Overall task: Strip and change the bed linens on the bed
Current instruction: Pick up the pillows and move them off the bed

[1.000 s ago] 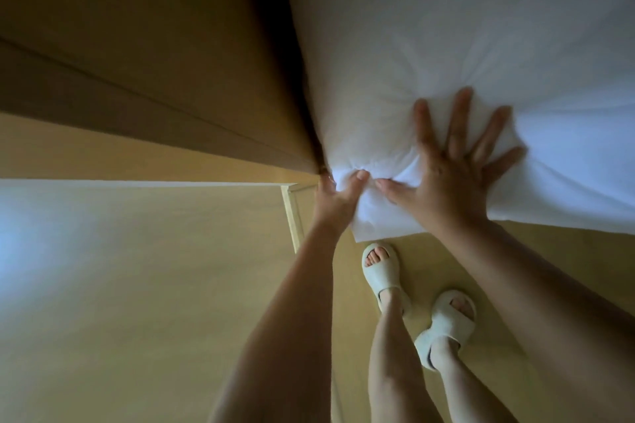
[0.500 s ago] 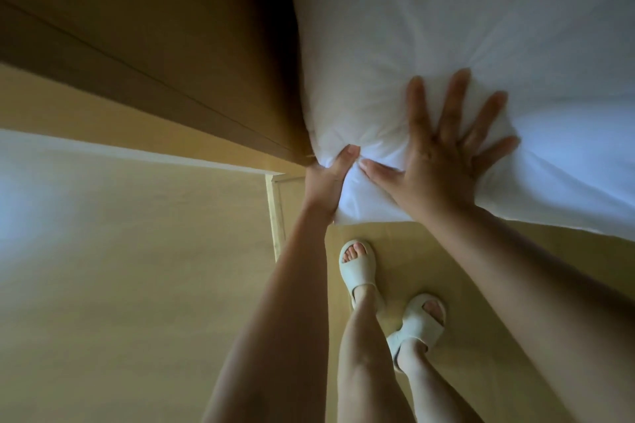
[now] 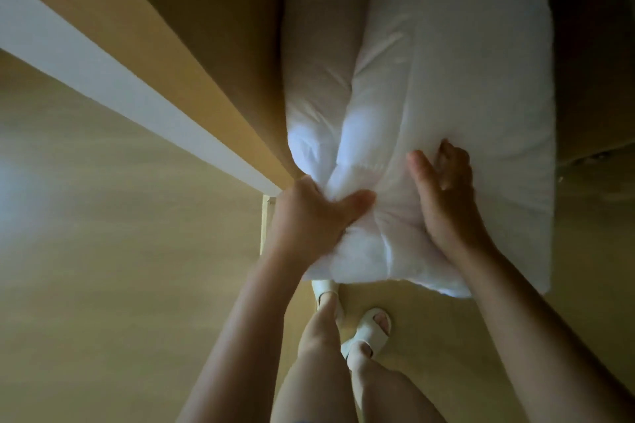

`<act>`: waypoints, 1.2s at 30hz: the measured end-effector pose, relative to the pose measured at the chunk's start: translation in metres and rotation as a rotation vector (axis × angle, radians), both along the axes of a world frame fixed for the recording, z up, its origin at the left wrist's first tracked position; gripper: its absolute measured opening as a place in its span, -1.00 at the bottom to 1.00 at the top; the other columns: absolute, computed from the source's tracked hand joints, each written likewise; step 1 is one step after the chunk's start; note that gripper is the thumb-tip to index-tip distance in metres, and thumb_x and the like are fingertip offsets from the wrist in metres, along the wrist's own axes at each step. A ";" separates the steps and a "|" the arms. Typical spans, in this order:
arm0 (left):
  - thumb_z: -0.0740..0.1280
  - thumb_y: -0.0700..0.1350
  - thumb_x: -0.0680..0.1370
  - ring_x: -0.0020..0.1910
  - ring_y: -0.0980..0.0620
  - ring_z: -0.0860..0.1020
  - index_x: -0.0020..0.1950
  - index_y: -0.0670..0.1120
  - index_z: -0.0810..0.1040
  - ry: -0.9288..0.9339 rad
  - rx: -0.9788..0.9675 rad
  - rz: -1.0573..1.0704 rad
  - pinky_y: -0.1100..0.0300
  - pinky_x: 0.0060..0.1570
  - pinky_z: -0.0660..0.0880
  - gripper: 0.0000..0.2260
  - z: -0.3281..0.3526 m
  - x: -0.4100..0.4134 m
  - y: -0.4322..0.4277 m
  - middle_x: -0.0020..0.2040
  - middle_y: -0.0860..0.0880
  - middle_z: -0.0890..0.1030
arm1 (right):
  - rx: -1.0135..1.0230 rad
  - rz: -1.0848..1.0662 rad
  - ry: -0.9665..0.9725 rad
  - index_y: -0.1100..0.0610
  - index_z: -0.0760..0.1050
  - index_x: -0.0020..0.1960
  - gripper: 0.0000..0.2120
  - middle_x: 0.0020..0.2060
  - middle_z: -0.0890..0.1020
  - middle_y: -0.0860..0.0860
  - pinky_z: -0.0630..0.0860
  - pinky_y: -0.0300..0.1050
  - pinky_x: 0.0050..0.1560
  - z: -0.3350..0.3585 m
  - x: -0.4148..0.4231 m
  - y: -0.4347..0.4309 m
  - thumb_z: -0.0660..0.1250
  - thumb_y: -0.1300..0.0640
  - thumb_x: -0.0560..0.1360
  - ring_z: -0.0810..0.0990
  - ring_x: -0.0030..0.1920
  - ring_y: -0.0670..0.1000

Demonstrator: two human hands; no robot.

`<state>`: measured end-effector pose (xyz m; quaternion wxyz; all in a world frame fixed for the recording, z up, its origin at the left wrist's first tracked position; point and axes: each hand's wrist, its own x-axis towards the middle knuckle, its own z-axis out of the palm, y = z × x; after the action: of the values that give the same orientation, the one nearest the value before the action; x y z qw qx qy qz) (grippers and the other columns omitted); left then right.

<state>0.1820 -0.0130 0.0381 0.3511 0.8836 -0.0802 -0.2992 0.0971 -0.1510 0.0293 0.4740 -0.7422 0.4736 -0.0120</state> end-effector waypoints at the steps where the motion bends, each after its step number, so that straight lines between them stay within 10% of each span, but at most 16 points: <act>1: 0.42 0.33 0.25 -0.48 0.18 0.52 -0.29 0.00 0.43 -0.035 0.035 -0.075 0.33 -0.57 0.32 -0.58 0.016 -0.007 -0.006 -0.45 0.08 0.54 | 0.049 -0.052 -0.023 0.09 0.15 0.45 0.10 0.30 0.29 0.05 0.24 -0.05 0.26 0.017 -0.001 -0.006 0.09 -0.59 0.12 0.25 0.39 0.13; 5: 0.32 0.33 0.37 -0.40 0.09 0.47 -0.31 0.02 0.26 -0.142 0.141 -0.421 0.23 -0.50 0.25 -0.57 0.036 -0.038 -0.042 -0.39 0.09 0.43 | 0.100 -0.152 0.155 0.24 -0.22 0.52 0.32 0.49 0.08 0.16 0.20 -0.02 0.34 0.053 0.002 -0.025 0.21 -0.57 0.12 0.16 0.47 0.17; 11: 0.30 0.26 0.47 -0.09 -0.13 0.58 -0.12 -0.07 0.39 -0.129 0.085 -0.655 0.13 -0.22 0.38 -0.61 0.005 -0.069 -0.093 -0.08 -0.12 0.62 | -0.069 -0.185 0.371 -0.07 -0.50 0.46 0.38 0.46 -0.01 0.29 0.11 0.37 0.37 0.044 0.017 -0.055 0.49 -0.39 0.11 -0.01 0.48 0.26; 21: 0.29 0.36 0.41 -0.27 -0.07 0.46 -0.22 0.00 0.22 -0.020 0.231 -0.580 0.11 -0.35 0.25 -0.53 -0.075 -0.058 -0.048 -0.26 0.03 0.45 | -0.179 -0.129 0.514 0.02 -0.41 0.50 0.13 0.45 0.06 0.37 0.08 0.32 0.36 -0.066 0.029 -0.031 0.41 -0.20 0.35 0.02 0.48 0.25; 27: 0.46 0.24 0.33 0.25 -0.11 0.39 0.35 -0.20 0.26 0.160 0.099 -0.179 0.09 0.23 0.37 -0.20 -0.112 0.014 -0.045 0.28 -0.16 0.35 | -0.216 -0.122 0.554 0.08 -0.38 0.51 0.26 0.44 0.11 0.39 0.08 0.29 0.38 -0.100 -0.014 0.000 0.40 -0.40 0.22 0.03 0.48 0.29; 32: 0.51 0.37 0.12 0.41 -0.10 0.30 0.53 -0.18 -0.13 0.387 -0.009 0.177 0.07 0.33 0.35 0.27 -0.113 0.019 -0.097 0.47 -0.13 0.25 | -0.206 -0.226 0.256 0.12 -0.12 0.54 0.20 0.42 0.22 0.24 0.18 0.24 0.36 -0.098 -0.027 -0.003 0.48 -0.33 0.19 0.20 0.41 0.22; 36: 0.51 0.31 0.18 0.37 -0.15 0.38 0.52 -0.09 -0.33 0.429 -0.025 0.311 -0.04 0.29 0.40 0.28 -0.113 0.018 -0.121 0.47 -0.11 0.27 | -0.201 -0.616 -0.156 0.13 0.02 0.51 0.08 0.39 0.25 0.12 0.31 0.06 0.34 -0.075 -0.015 -0.036 0.59 -0.06 0.21 0.31 0.35 0.14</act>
<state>0.2003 -0.1339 -0.0753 0.4128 0.7973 0.1292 -0.4210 0.0820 -0.1874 -0.0453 0.4072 -0.6039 0.6346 -0.2584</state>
